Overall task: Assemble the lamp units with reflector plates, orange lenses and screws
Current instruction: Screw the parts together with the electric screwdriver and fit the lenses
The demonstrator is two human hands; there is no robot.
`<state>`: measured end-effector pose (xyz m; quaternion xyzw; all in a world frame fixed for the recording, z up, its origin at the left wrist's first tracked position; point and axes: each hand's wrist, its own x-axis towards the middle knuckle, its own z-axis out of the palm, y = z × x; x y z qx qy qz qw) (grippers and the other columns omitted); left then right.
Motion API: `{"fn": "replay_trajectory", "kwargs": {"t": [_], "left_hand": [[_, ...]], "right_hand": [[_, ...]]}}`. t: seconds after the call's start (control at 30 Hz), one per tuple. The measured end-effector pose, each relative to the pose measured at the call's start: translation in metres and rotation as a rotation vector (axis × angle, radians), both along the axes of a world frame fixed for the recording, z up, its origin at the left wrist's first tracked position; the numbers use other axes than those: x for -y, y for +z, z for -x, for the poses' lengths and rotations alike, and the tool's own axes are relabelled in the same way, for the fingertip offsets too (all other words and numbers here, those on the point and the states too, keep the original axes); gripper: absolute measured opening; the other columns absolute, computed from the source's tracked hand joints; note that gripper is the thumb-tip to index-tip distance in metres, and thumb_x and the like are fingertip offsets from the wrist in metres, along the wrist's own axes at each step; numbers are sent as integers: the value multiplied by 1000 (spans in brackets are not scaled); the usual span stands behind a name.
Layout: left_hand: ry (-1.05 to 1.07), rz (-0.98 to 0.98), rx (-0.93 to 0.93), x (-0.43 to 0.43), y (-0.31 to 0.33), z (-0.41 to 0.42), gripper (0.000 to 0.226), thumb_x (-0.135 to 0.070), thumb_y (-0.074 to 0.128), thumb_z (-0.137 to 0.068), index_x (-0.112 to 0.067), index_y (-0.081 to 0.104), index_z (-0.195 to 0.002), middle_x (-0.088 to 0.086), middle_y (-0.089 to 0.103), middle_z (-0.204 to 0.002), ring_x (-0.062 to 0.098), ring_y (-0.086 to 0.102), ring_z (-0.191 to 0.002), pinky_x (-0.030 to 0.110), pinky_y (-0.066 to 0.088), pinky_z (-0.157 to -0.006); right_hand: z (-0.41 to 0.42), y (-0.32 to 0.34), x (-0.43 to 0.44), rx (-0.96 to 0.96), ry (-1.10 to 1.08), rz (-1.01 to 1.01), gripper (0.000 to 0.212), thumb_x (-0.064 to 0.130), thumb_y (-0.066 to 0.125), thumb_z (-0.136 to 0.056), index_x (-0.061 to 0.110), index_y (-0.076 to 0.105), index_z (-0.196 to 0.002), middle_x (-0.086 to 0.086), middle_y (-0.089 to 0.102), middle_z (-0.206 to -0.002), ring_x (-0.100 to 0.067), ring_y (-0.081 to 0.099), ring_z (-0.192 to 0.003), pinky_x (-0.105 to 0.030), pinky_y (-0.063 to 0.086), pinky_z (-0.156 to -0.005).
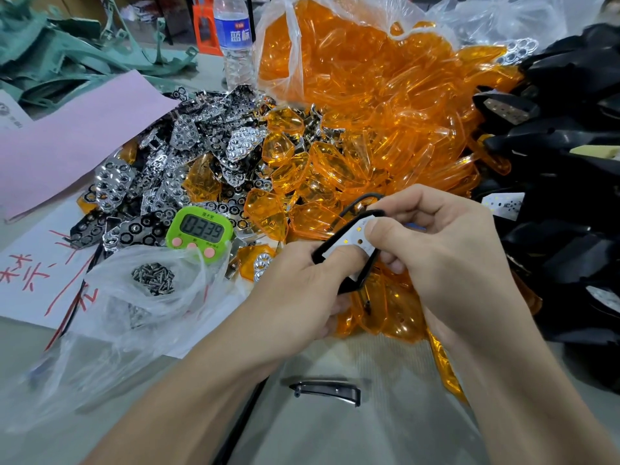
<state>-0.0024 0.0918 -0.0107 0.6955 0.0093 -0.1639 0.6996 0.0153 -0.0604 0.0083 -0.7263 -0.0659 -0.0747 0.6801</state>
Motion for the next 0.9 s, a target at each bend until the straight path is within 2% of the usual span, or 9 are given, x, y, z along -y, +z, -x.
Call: {"fn": "replay_trajectory", "kwargs": {"t": [0.13, 0.23, 0.33, 0.4, 0.47, 0.57, 0.7, 0.8, 0.9], "left_hand": [[39, -20, -18, -2, 0, -5, 10, -18, 55, -100, -14, 50, -92, 8, 25, -71, 12, 28, -48, 20, 18, -40], [76, -48, -10, -7, 0, -9, 10, -18, 54, -99, -14, 49, -92, 11, 19, -75, 15, 26, -49, 27, 15, -45], [82, -111, 44, -12, -4, -11, 19, -24, 57, -98, -13, 51, -83, 7, 31, -61, 20, 29, -46, 35, 17, -49], [74, -162, 80, -15, -5, -12, 30, -34, 58, -94, -10, 56, -77, 9, 47, -56, 22, 43, -45, 27, 26, -46], [96, -132, 109, -16, -3, -13, 30, -39, 58, -92, -18, 68, -74, 5, 61, -58, 23, 56, -45, 21, 35, -40], [139, -100, 142, -17, -1, -13, 26, -40, 59, -91, -29, 72, -71, 2, 65, -61, 21, 55, -43, 22, 36, -38], [242, -84, 106, -19, -2, -16, 31, -39, 62, -89, -22, 66, -63, 4, 62, -54, 16, 47, -37, 20, 32, -37], [326, -81, 55, -23, 0, -21, 34, -34, 61, -92, -23, 63, -60, 6, 61, -53, 17, 42, -36, 19, 28, -37], [436, -70, 0, -33, 2, -27, 33, -31, 59, -92, -15, 62, -64, 8, 64, -56, 19, 40, -36, 18, 26, -37]], "right_hand": [[-4, -1, -9, -42, -18, 21, 16, -2, 72, -87, 14, 75, -83, 2, 67, -65, -6, 59, -53, -16, 45, -49], [-11, 2, -16, -102, -17, 43, 15, -3, 71, -87, 12, 75, -83, 0, 67, -63, -8, 57, -51, -18, 45, -48], [-19, 4, -20, -163, -25, 9, 17, -8, 69, -85, 7, 74, -78, -1, 64, -57, -9, 53, -47, -18, 42, -44], [-22, 4, -23, -192, -15, -28, 18, -11, 69, -83, 5, 73, -75, -1, 62, -54, -8, 50, -45, -16, 40, -42], [-24, 5, -25, -208, 8, -54, 18, -12, 69, -82, 4, 72, -74, -2, 61, -54, -7, 49, -44, -15, 39, -41], [-28, 6, -26, -206, 48, -43, 19, -11, 70, -82, 5, 72, -73, -3, 60, -54, -6, 50, -44, -15, 40, -41], [-38, 8, -32, -218, 109, -6, 18, -11, 69, -82, 4, 70, -73, -1, 59, -53, -6, 50, -44, -14, 39, -41], [-52, 14, -37, -258, 241, 84, 9, 5, 71, -90, 0, 71, -83, -5, 61, -63, -11, 54, -53, -16, 42, -45], [-82, 19, -52, -212, 199, 130, 25, 25, 66, -96, 5, 76, -85, -4, 67, -70, -13, 58, -59, -21, 46, -51]]}}
